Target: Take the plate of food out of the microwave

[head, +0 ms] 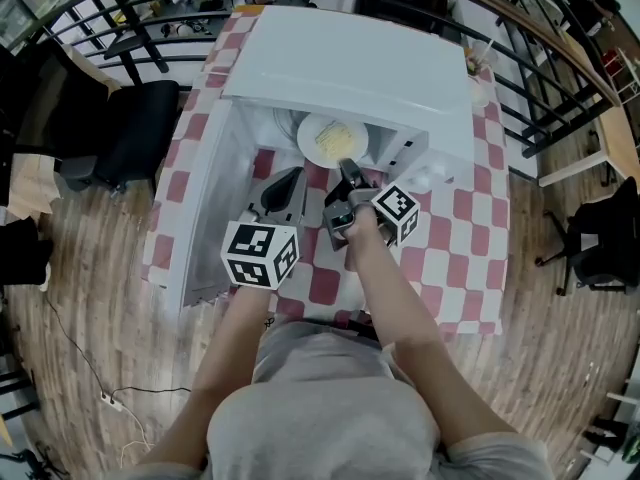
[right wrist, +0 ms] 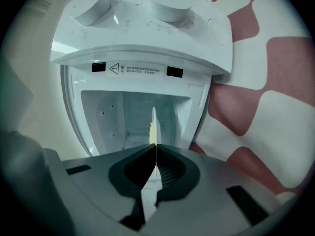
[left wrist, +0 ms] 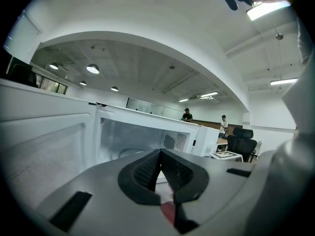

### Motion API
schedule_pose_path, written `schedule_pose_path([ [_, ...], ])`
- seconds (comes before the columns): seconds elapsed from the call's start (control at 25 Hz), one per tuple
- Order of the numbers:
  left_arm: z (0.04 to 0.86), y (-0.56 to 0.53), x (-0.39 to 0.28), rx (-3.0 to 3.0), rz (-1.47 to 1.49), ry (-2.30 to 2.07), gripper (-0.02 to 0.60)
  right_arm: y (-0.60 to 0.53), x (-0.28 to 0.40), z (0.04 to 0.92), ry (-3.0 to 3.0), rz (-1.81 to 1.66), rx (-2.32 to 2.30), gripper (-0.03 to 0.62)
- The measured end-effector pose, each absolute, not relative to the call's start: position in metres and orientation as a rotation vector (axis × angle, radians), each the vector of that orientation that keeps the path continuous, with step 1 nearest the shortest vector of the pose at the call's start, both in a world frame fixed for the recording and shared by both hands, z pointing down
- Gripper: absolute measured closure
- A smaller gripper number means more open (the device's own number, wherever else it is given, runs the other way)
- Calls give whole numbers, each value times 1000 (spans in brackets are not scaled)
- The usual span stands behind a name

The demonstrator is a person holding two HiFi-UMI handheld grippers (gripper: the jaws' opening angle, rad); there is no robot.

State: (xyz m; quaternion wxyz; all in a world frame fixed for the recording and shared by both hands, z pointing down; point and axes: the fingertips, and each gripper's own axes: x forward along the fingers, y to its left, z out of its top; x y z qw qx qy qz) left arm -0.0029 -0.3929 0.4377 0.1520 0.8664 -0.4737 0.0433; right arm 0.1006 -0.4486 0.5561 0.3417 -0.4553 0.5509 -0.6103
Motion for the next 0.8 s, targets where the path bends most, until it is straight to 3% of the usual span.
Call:
schedule_pose_path([
  [0.8,427,-367,1,2473,76,-1391,581,-410,104,540,1512,-1607,-1118,565],
])
